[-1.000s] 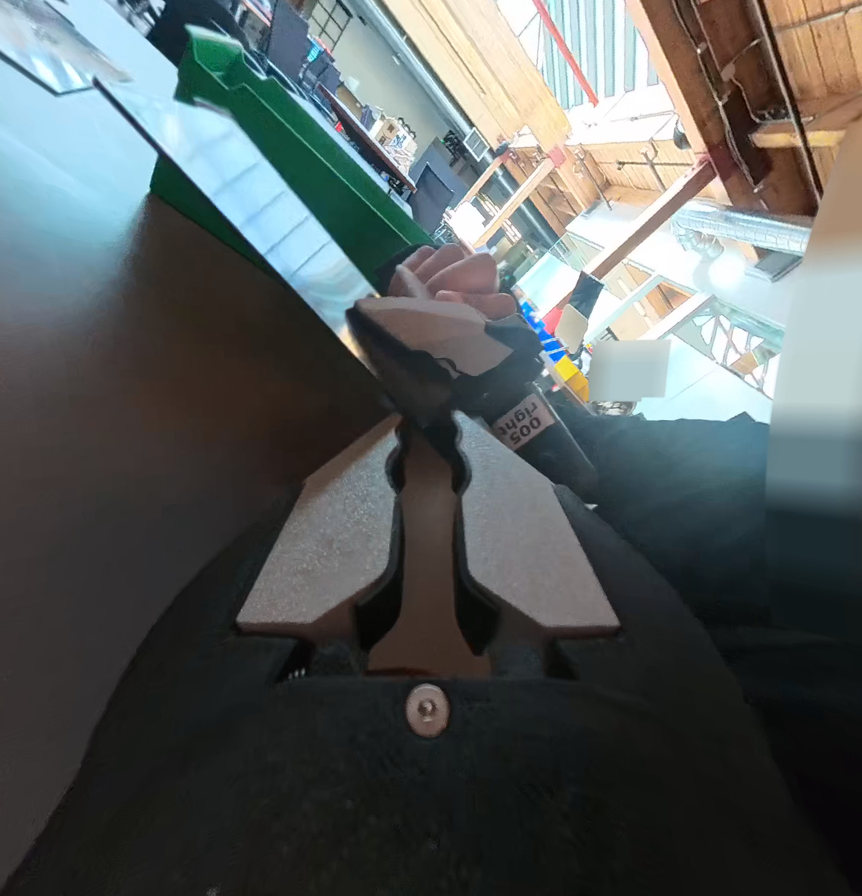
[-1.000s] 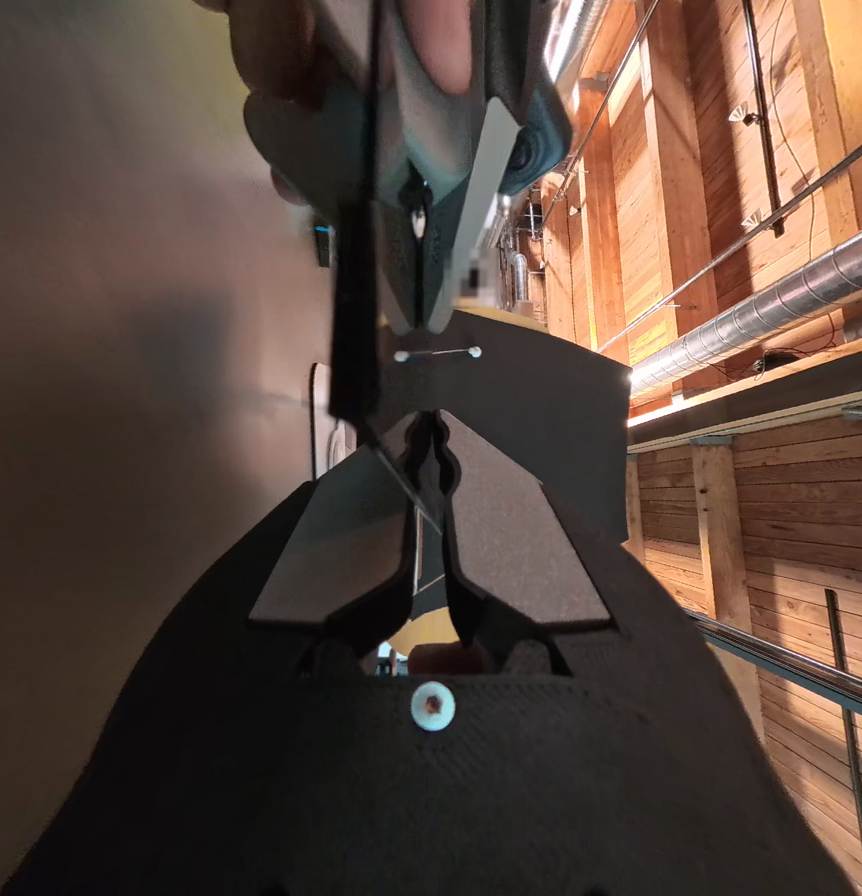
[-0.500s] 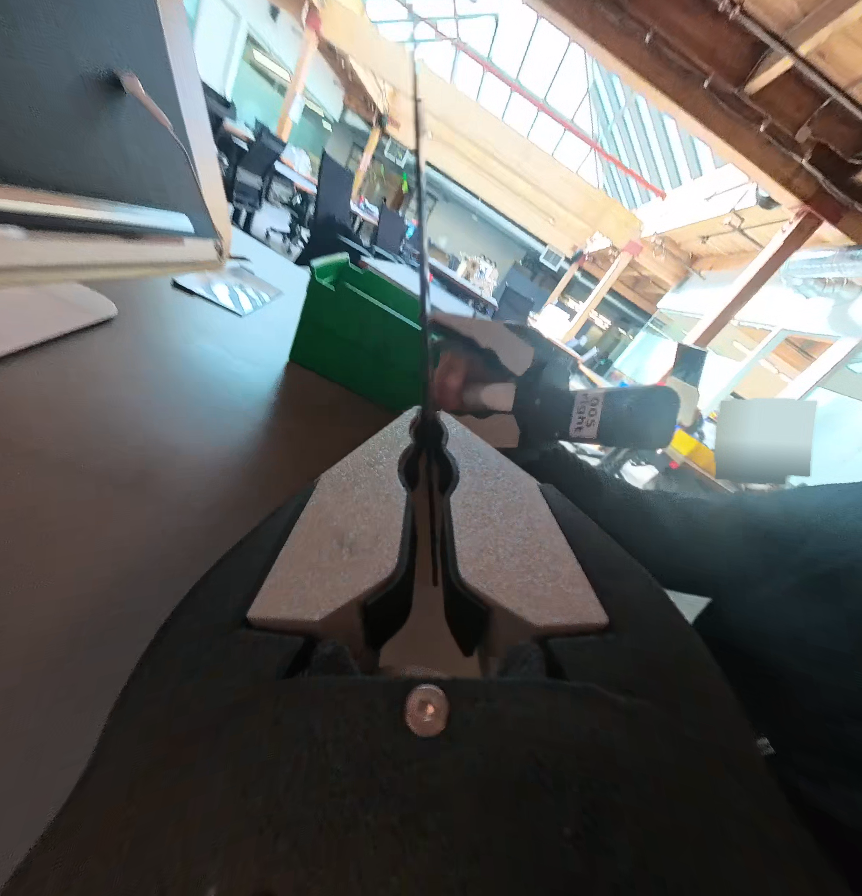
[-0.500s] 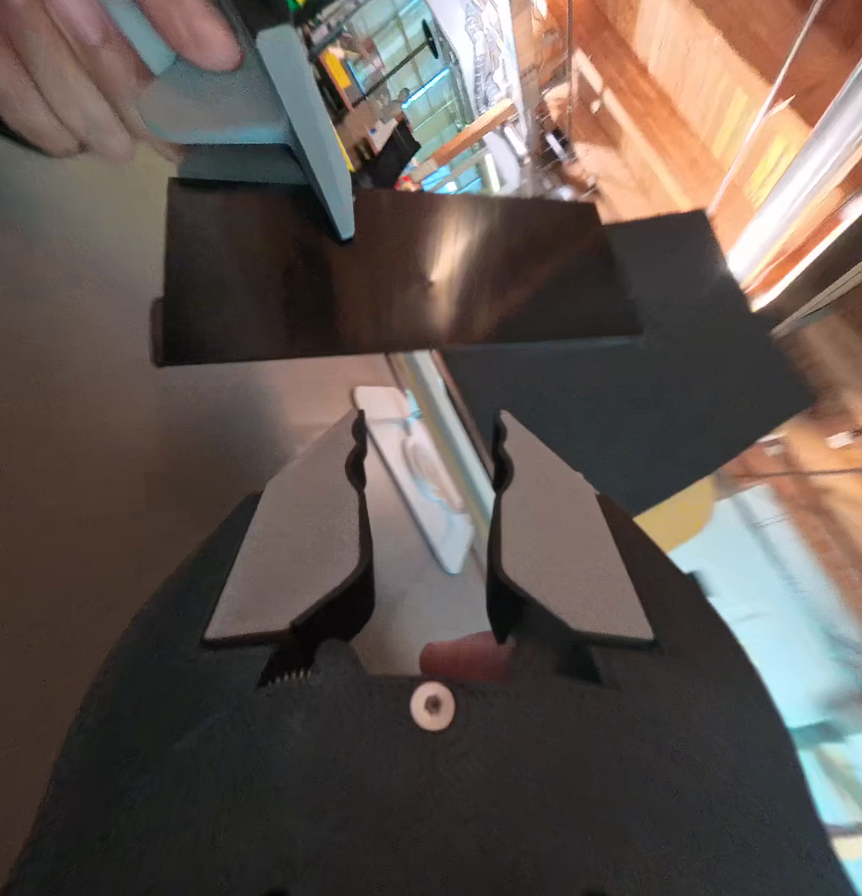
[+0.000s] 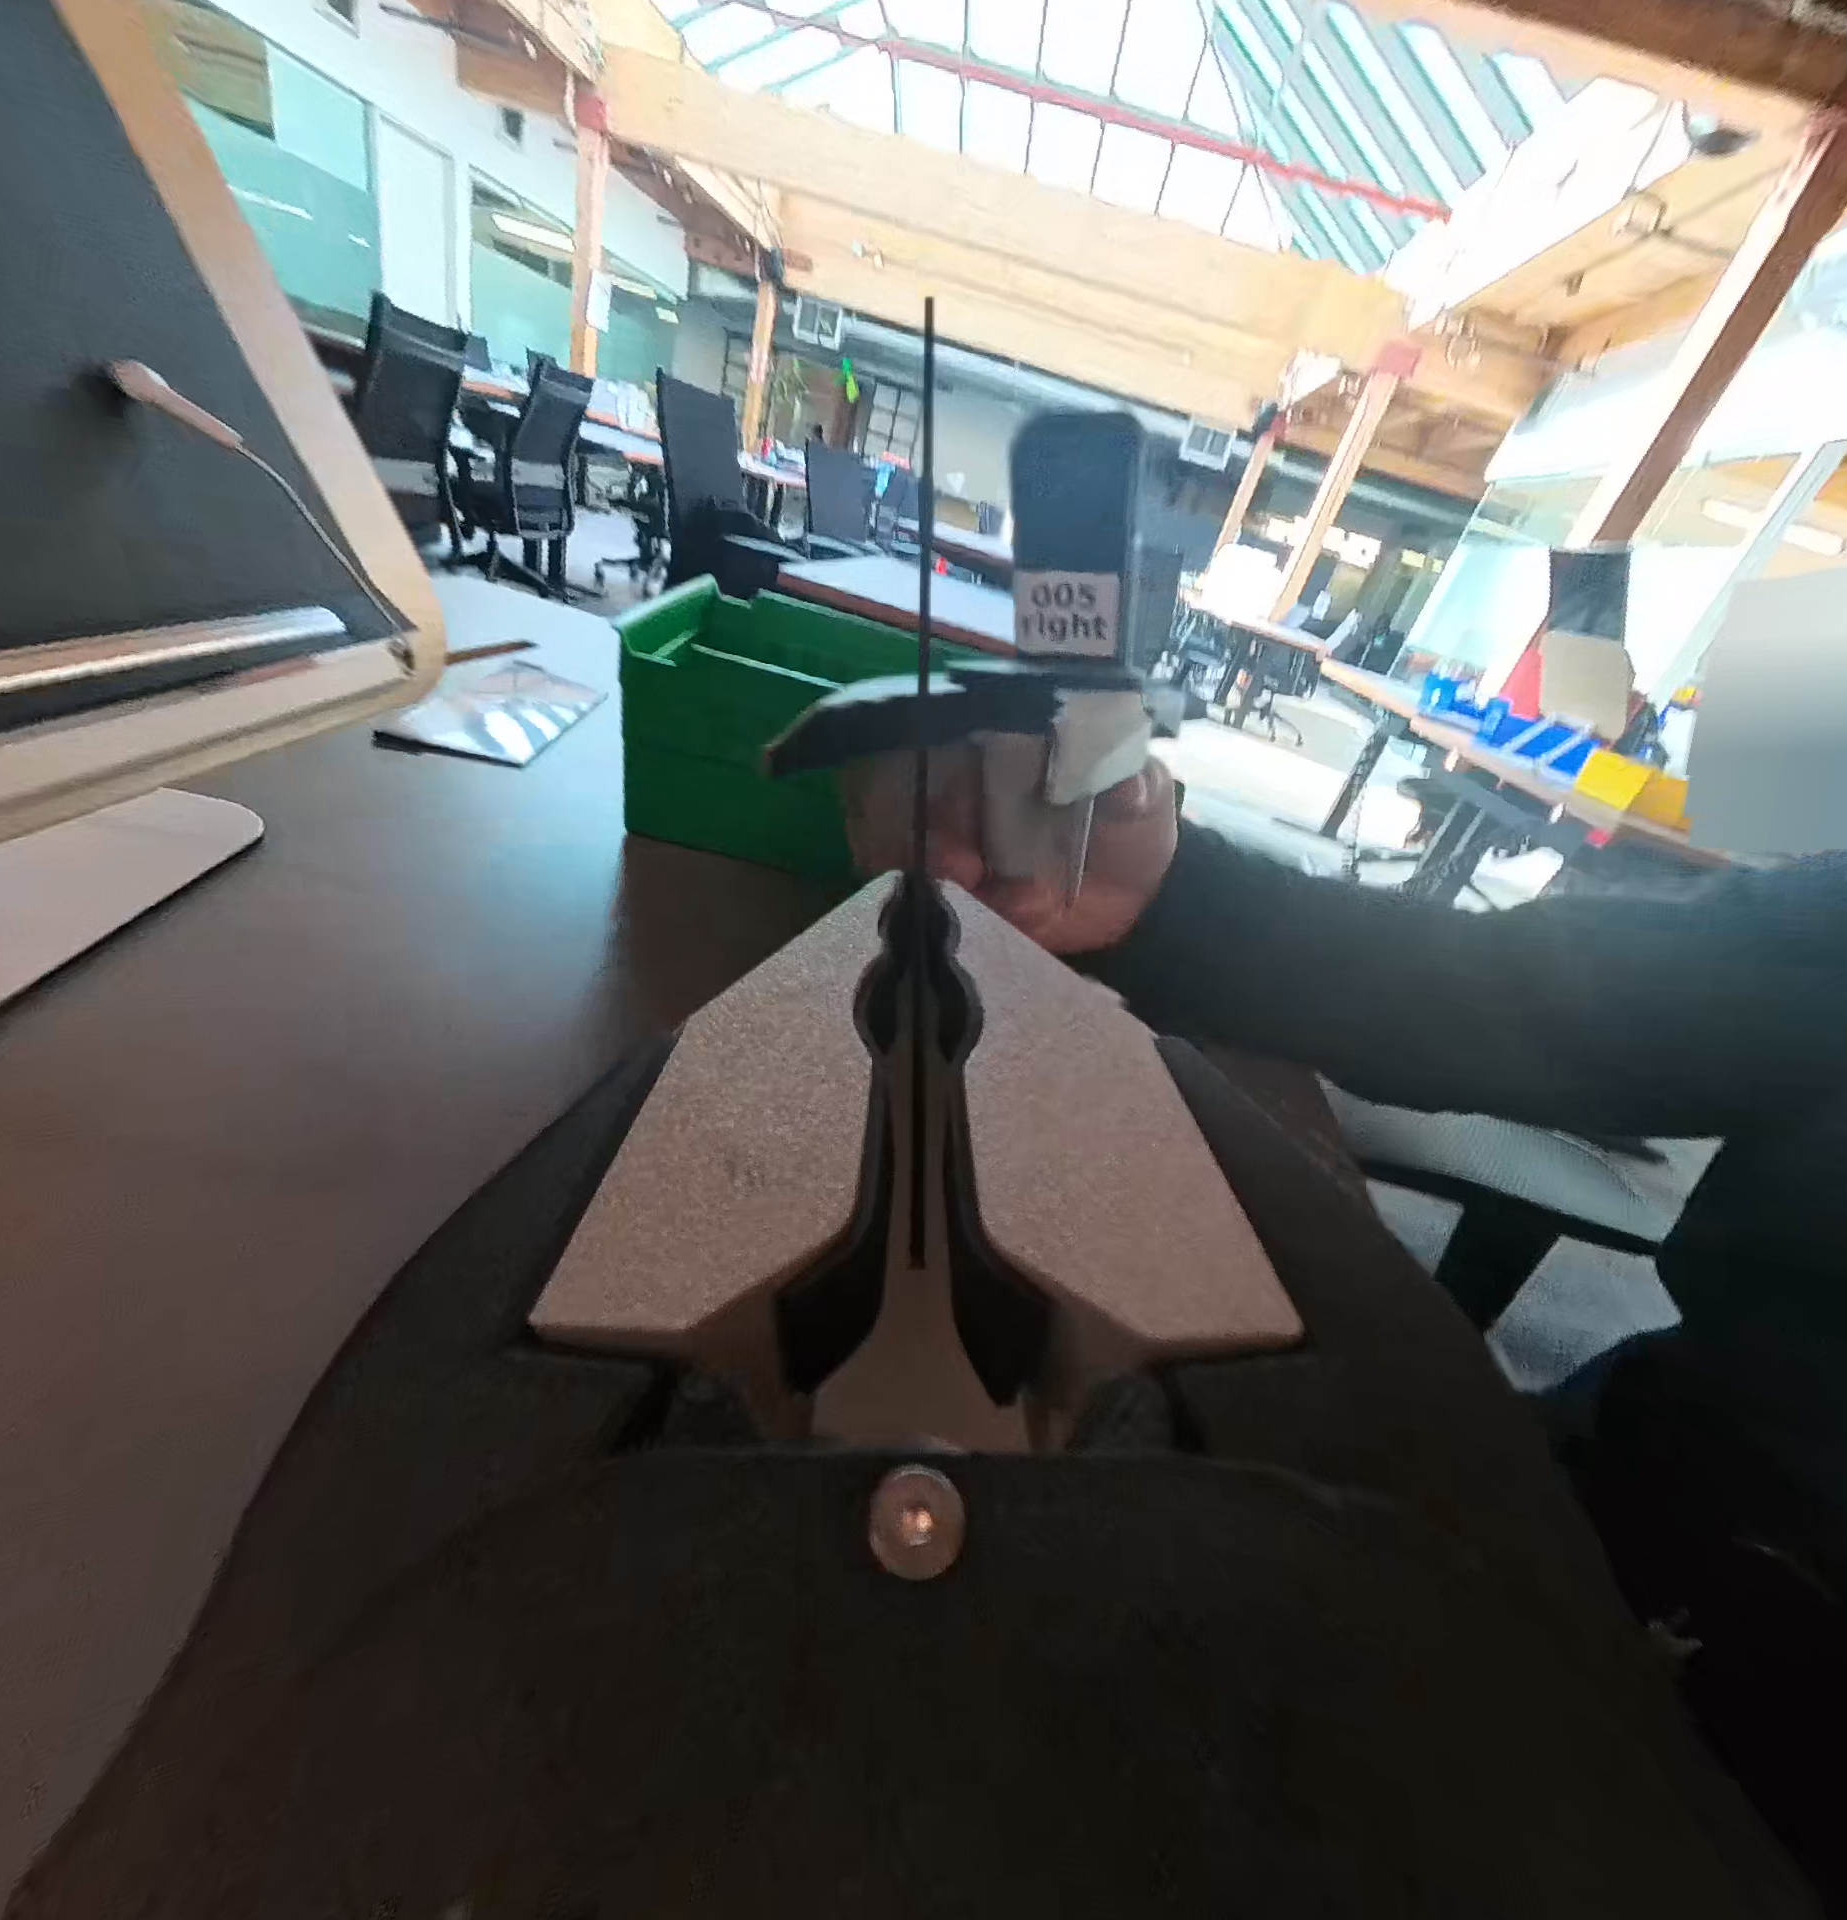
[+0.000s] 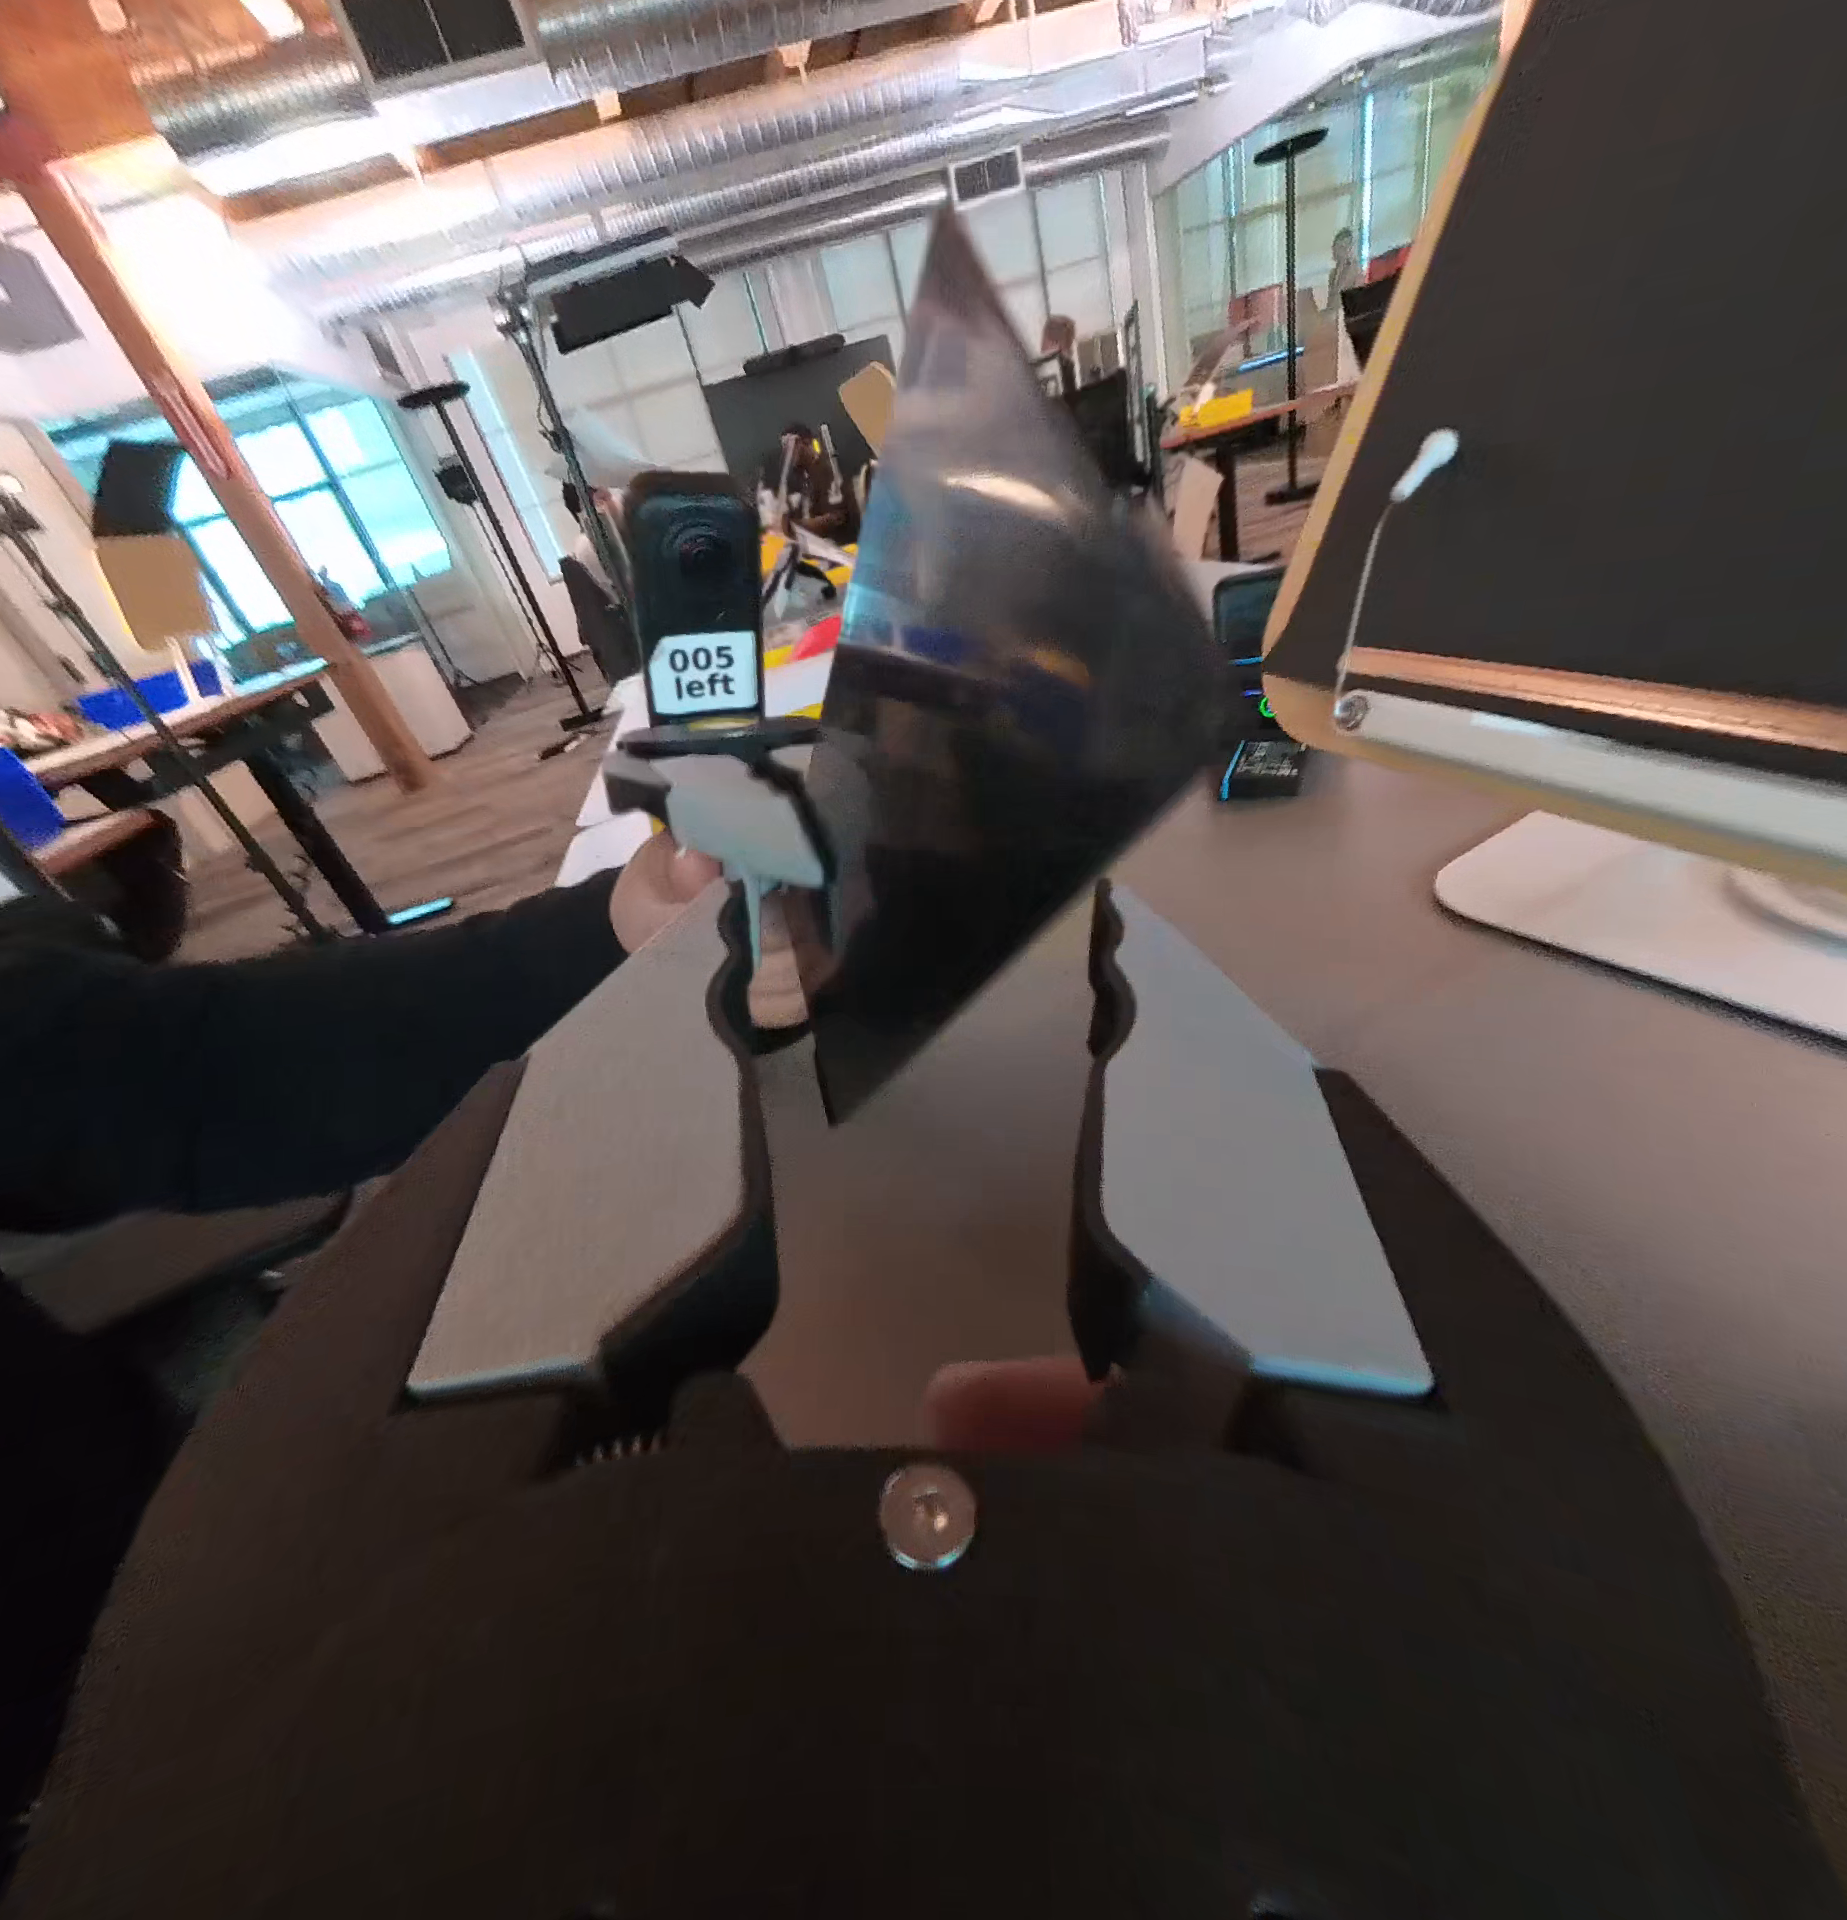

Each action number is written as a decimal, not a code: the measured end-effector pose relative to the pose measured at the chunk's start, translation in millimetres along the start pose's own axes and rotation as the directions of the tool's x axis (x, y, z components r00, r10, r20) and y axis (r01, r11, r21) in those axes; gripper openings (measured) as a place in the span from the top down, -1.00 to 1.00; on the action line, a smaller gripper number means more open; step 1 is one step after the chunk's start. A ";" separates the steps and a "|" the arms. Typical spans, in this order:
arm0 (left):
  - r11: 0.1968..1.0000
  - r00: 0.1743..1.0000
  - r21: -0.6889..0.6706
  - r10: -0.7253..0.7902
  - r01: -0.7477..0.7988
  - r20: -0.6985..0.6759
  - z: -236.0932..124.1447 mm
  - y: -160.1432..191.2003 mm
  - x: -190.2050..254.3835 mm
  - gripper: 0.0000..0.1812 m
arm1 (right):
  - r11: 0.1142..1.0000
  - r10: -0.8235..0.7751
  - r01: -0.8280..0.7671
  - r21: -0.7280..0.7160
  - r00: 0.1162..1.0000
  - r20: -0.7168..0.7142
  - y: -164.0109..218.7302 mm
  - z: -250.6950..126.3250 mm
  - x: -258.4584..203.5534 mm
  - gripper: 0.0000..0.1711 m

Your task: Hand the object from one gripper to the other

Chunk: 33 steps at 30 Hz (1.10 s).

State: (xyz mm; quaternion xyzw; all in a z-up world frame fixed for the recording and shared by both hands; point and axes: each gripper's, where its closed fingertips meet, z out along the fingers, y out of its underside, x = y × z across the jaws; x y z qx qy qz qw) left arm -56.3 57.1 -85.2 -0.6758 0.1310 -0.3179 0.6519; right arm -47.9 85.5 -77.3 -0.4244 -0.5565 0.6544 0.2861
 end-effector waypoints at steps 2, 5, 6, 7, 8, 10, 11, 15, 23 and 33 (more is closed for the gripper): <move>0.998 0.999 -0.054 0.039 -0.039 -0.014 10.4 10.2 7.7 1.00 | 0.999 0.036 -0.036 0.009 0.999 0.021 1.5 4.7 -2.4 0.36; 0.997 1.000 -0.076 0.026 -0.027 -0.018 16.6 15.3 9.2 0.97 | 1.000 0.013 -0.012 -0.003 0.990 0.143 3.3 7.1 -20.6 1.00; 0.998 1.000 -0.066 0.000 -0.002 -0.027 15.6 13.2 8.8 0.98 | 1.000 0.004 -0.002 -0.011 0.987 0.162 2.8 7.2 -23.9 1.00; 0.998 1.000 -0.063 -0.012 0.011 -0.013 14.7 12.6 5.3 0.97 | 0.999 -0.029 0.031 -0.014 0.989 0.143 2.6 8.2 -22.7 0.98; 0.998 1.000 -0.067 -0.017 0.018 0.015 13.8 13.7 0.2 0.91 | 0.995 -0.091 0.093 -0.021 0.990 0.107 3.4 9.3 -20.4 1.00; 0.996 0.995 -0.068 -0.043 0.049 0.091 9.1 13.5 -13.7 0.74 | 0.968 -0.248 0.249 -0.036 0.968 0.033 1.5 8.6 -18.1 1.00; 0.996 0.992 -0.056 -0.069 0.075 0.106 5.4 11.4 -18.2 0.69 | 0.940 -0.340 0.339 -0.041 0.940 -0.029 -2.7 6.3 -14.7 1.00; 0.985 0.977 0.041 -0.173 0.169 0.128 -10.2 -3.4 -30.1 0.56 | 0.670 -0.738 0.712 -0.209 0.613 -0.281 -17.4 -8.1 5.2 1.00; 0.884 0.872 -0.090 -0.467 0.458 -0.146 5.9 15.9 4.2 0.34 | -0.125 -0.983 0.777 -0.617 -0.180 -0.028 26.9 5.4 23.9 1.00; 0.898 0.907 -0.273 -0.395 0.346 -0.148 22.0 49.1 25.5 0.81 | -0.353 -0.914 0.689 -0.633 -0.397 0.078 41.1 20.9 15.8 0.88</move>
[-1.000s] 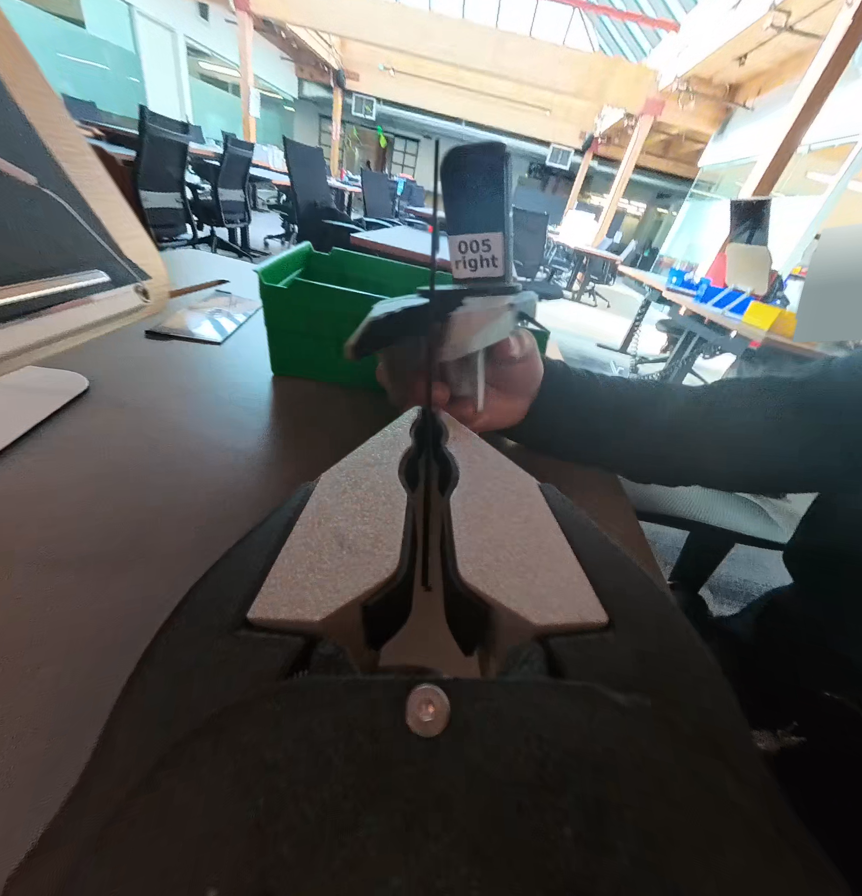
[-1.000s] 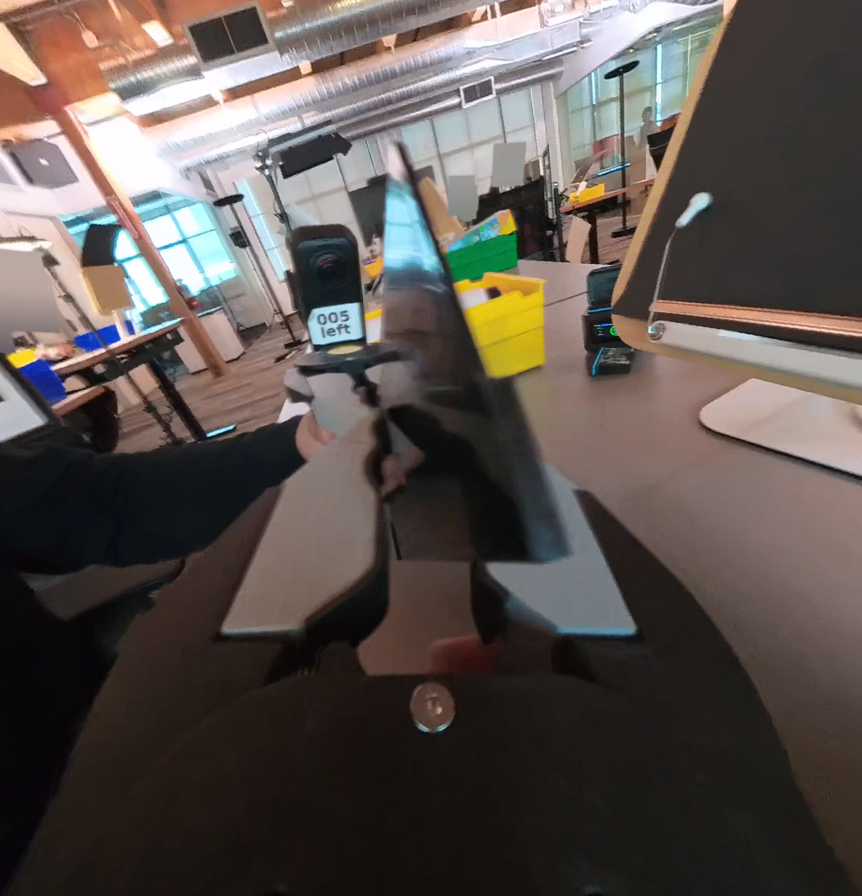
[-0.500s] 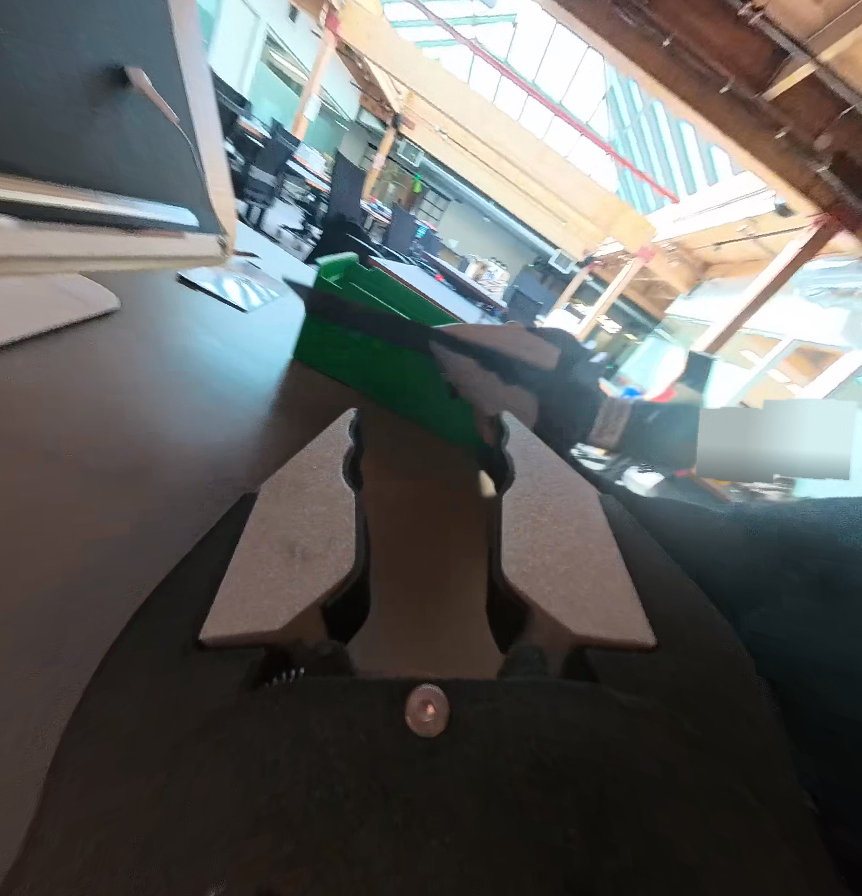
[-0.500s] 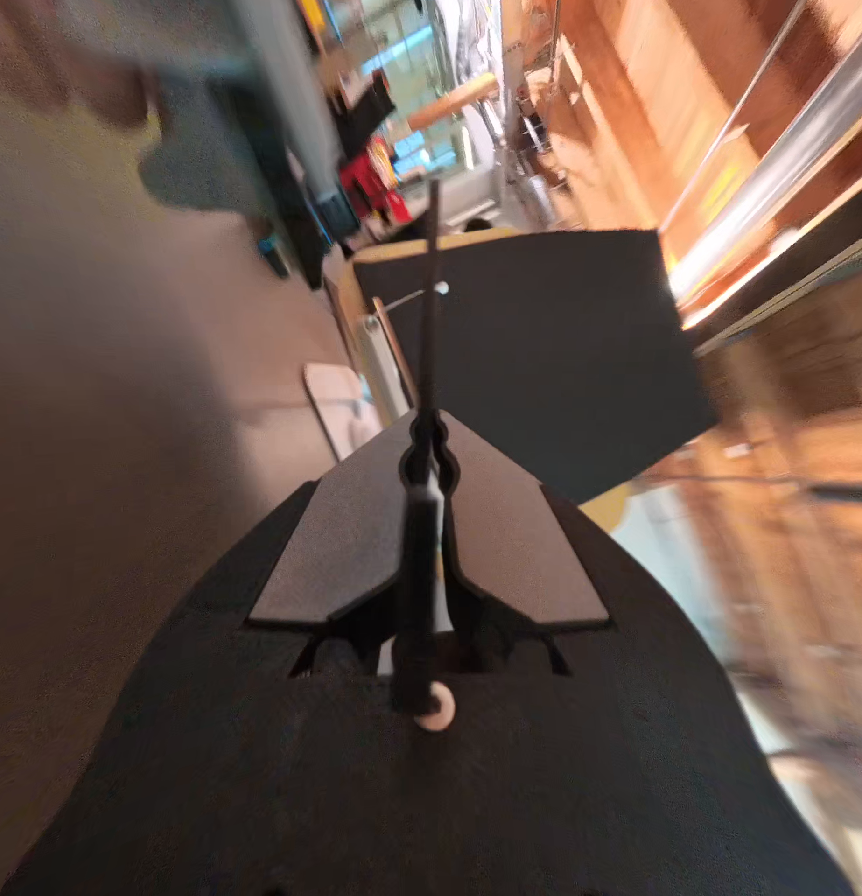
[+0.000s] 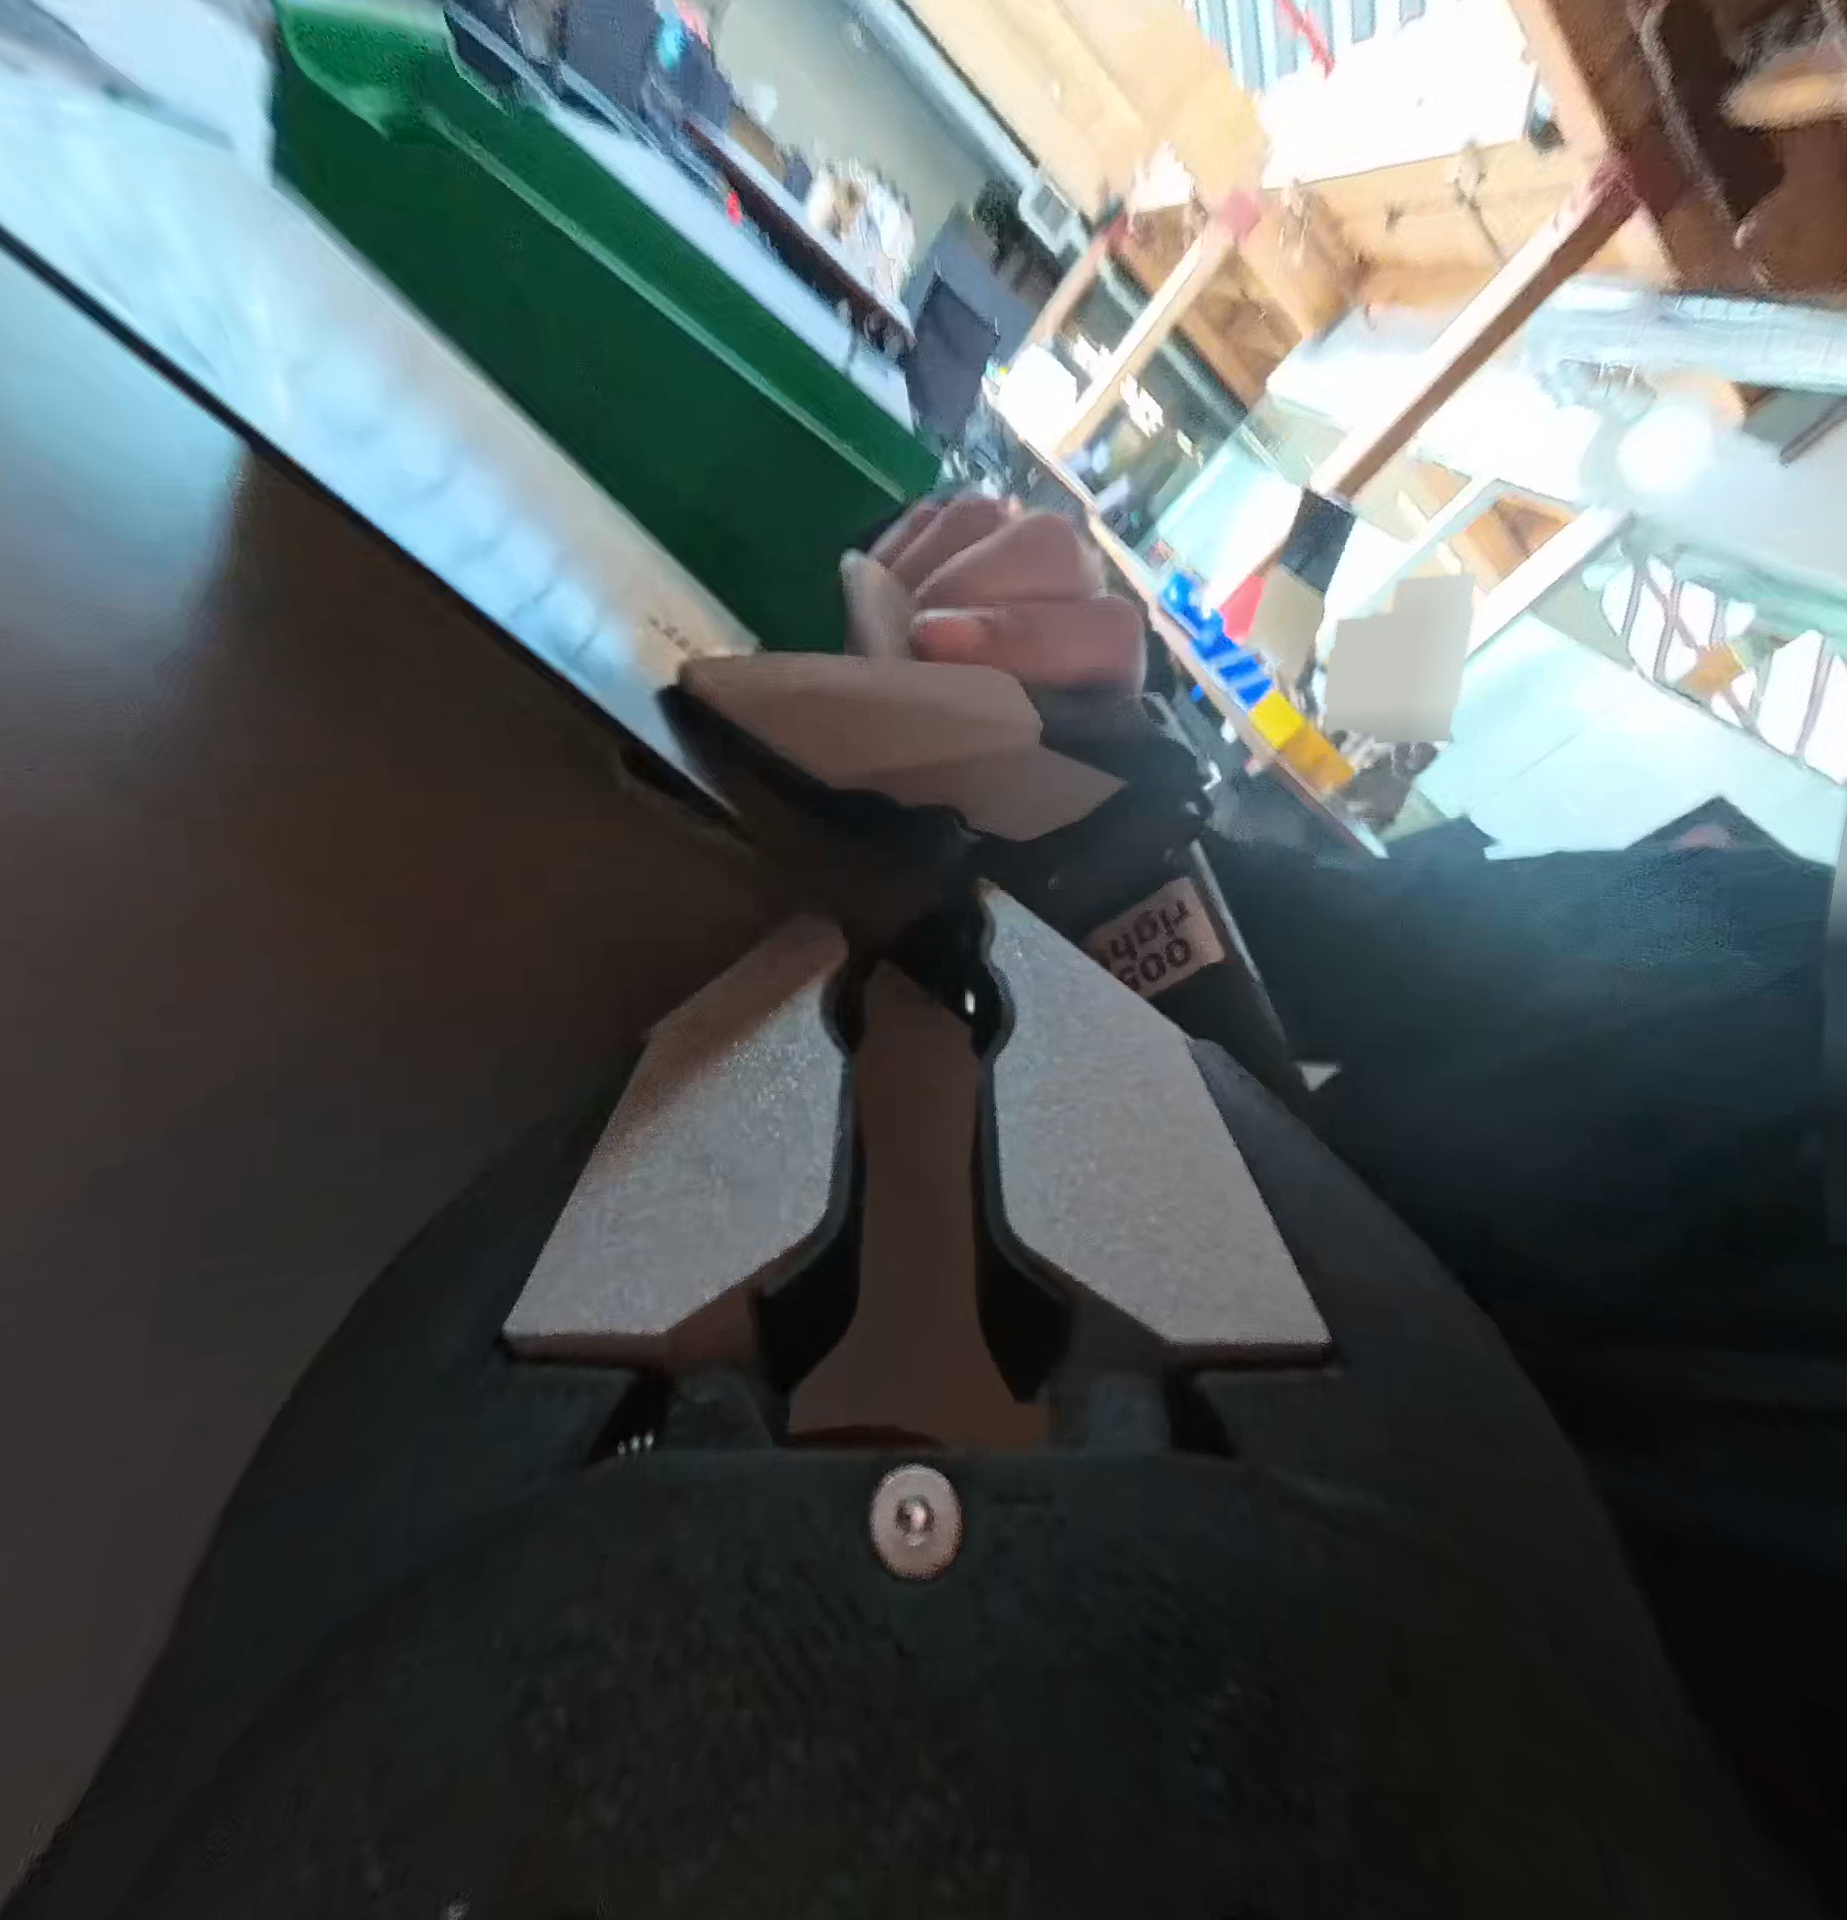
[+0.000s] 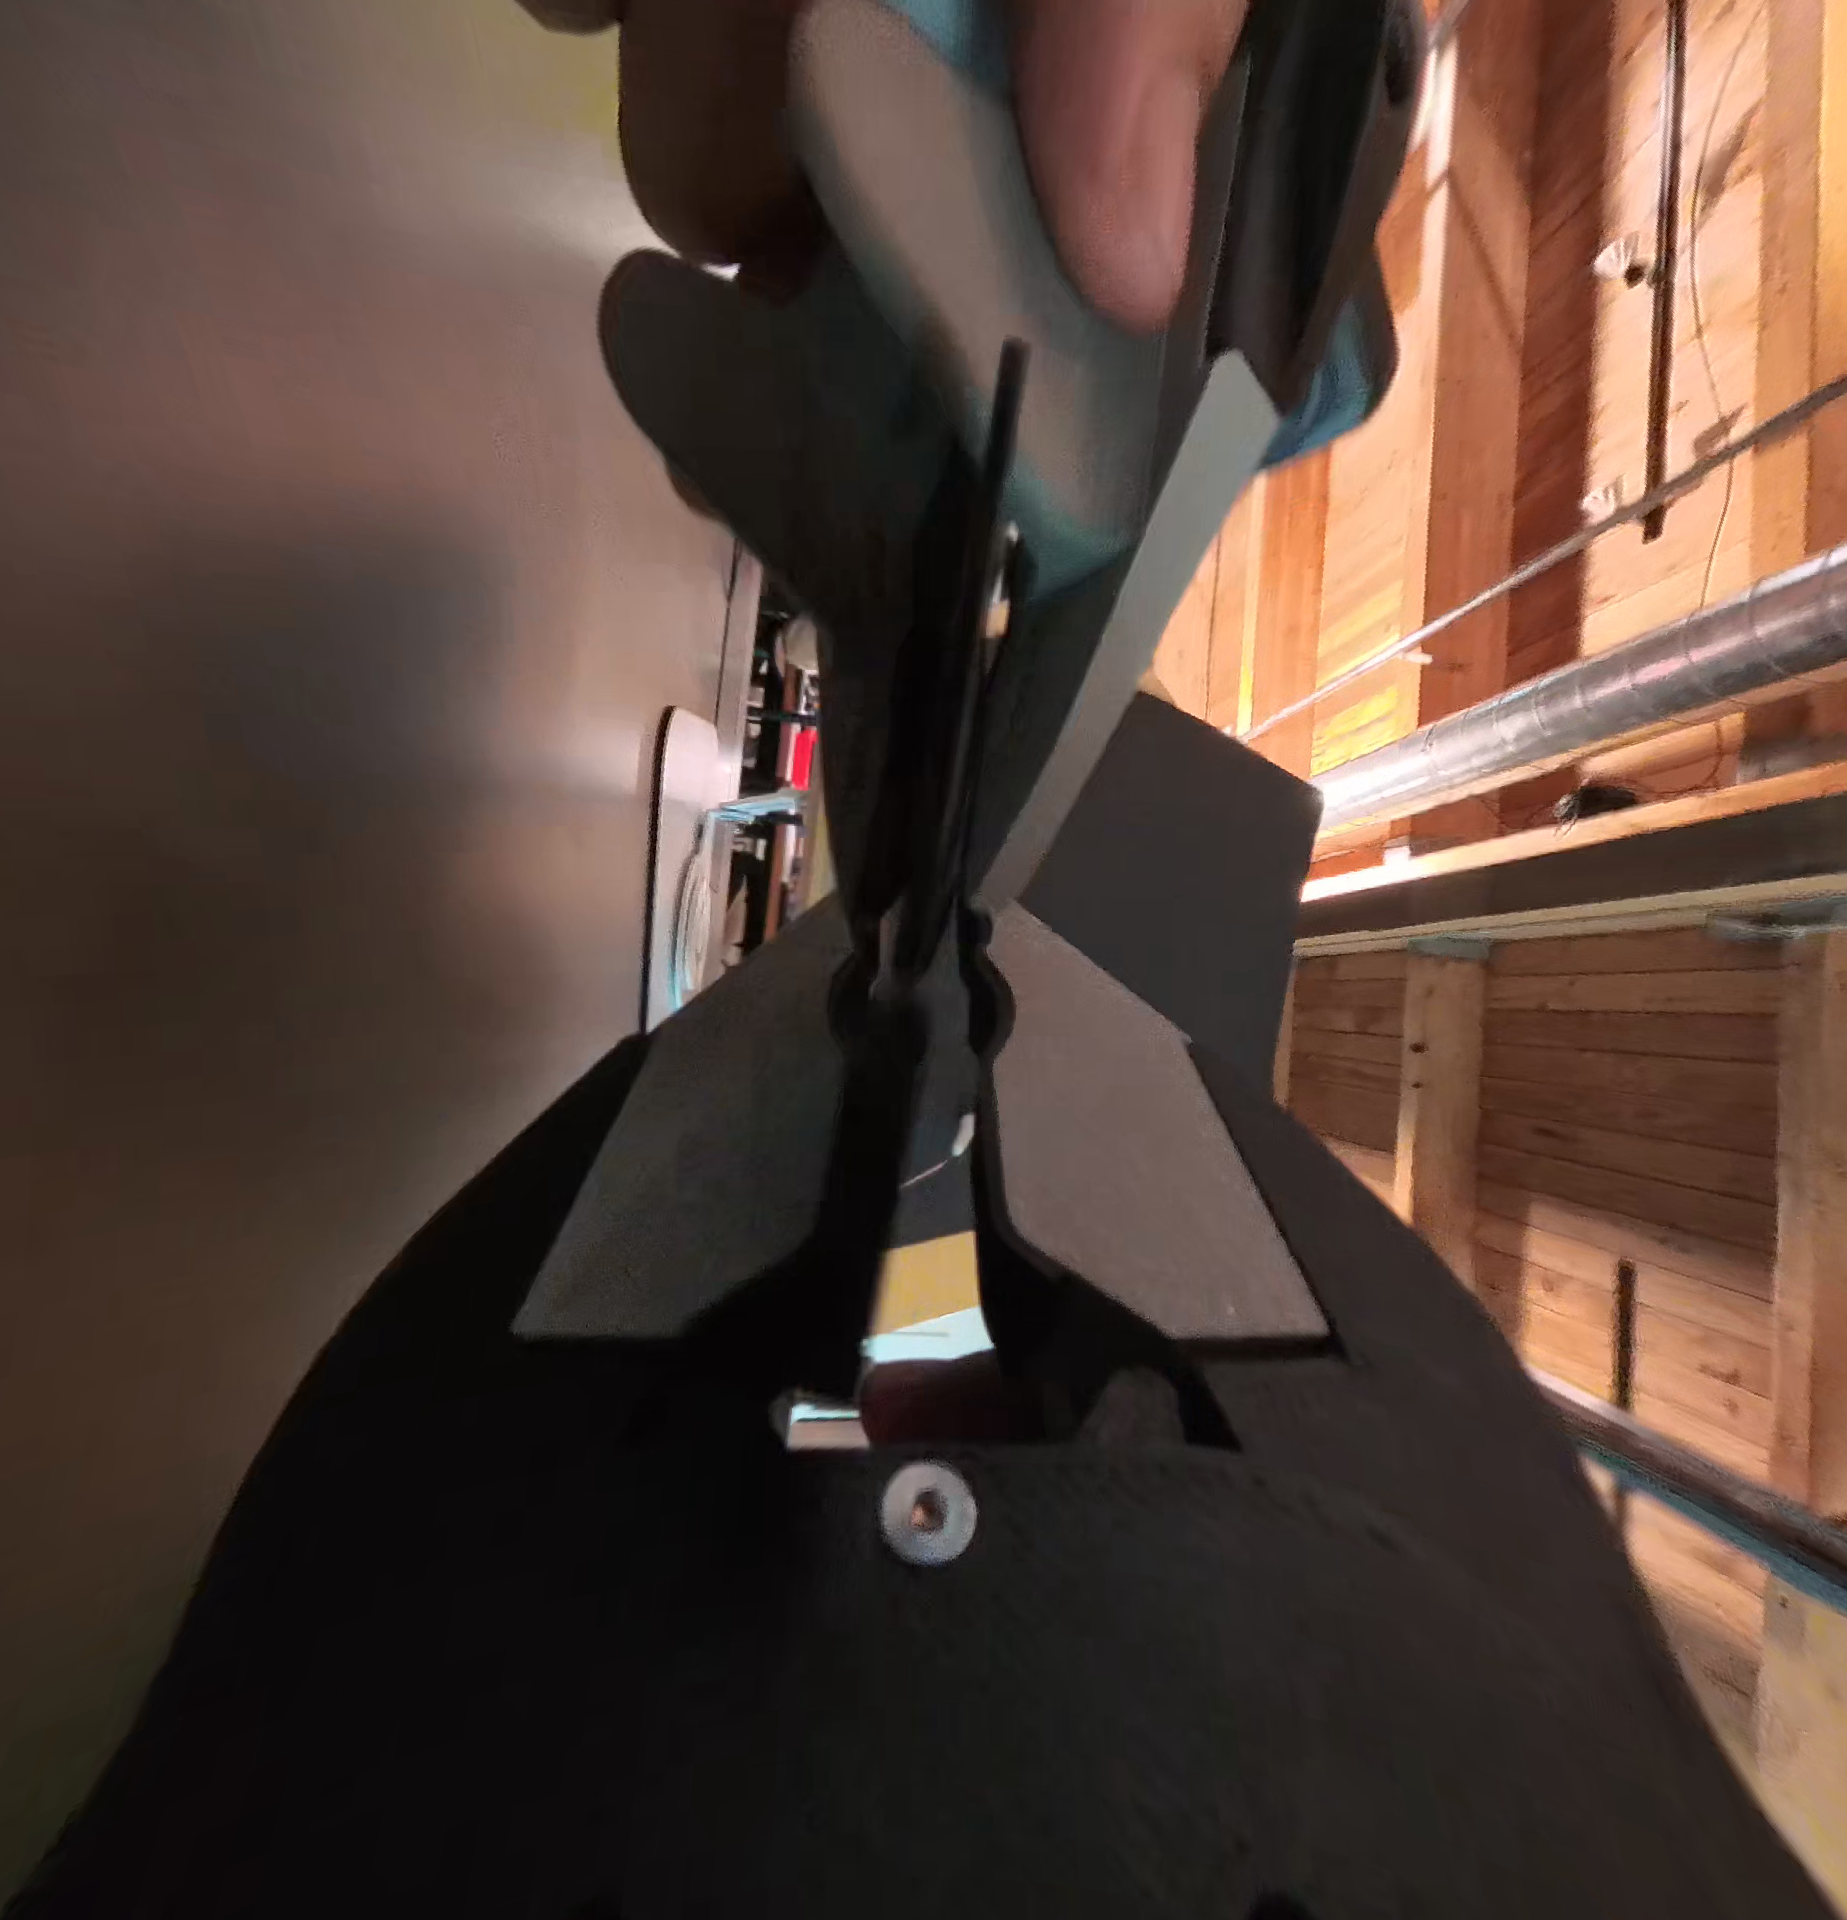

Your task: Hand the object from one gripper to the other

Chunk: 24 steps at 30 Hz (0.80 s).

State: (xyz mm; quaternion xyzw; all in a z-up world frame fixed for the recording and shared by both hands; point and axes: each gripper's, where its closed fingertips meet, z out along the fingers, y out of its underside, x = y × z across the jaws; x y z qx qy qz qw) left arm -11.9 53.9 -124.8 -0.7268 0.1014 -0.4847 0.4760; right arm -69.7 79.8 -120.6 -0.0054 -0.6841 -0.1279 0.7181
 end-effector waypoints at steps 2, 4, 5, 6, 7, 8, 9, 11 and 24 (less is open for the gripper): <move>0.998 0.998 0.031 0.048 -0.049 0.042 -8.8 -8.4 -1.8 0.88 | 0.994 0.112 -0.112 -0.006 0.994 0.010 7.6 -0.1 3.0 0.63; 0.989 0.985 0.072 0.121 -0.130 0.122 -19.8 -19.3 -6.3 0.97 | 0.961 0.276 -0.276 -0.013 0.961 0.016 16.2 -0.5 10.0 0.28; 0.984 0.980 0.087 0.141 -0.154 0.140 -24.4 -23.1 -6.5 0.99 | 0.932 0.364 -0.364 -0.001 0.931 0.022 18.6 -1.0 13.4 0.15; 0.980 0.976 0.103 0.150 -0.168 0.158 -28.0 -26.8 -7.4 0.99 | 0.890 0.455 -0.456 0.017 0.889 0.045 19.9 -1.8 14.3 0.18; 0.973 0.967 0.123 0.172 -0.197 0.185 -31.3 -31.3 -8.9 1.00 | 0.832 0.550 -0.554 0.018 0.829 0.101 21.5 -2.6 10.4 0.26; 0.962 0.958 0.143 0.203 -0.234 0.204 -34.1 -35.9 -8.1 1.00 | 0.765 0.633 -0.644 0.004 0.752 0.187 21.7 -3.8 2.8 0.35; 0.951 0.949 0.152 0.233 -0.267 0.211 -36.1 -39.1 -5.2 1.00 | 0.698 0.695 -0.716 -0.010 0.674 0.250 22.3 -5.2 -1.2 0.43; 0.934 0.932 0.171 0.268 -0.314 0.246 -40.1 -45.5 -2.9 1.00 | 0.568 0.792 -0.823 -0.009 0.543 0.281 30.1 -7.4 3.2 0.60; 0.890 0.877 -0.127 0.455 -0.438 0.156 2.9 5.5 2.7 1.00 | -0.380 0.554 -0.907 -0.182 -0.381 0.740 -2.5 -40.9 59.9 1.00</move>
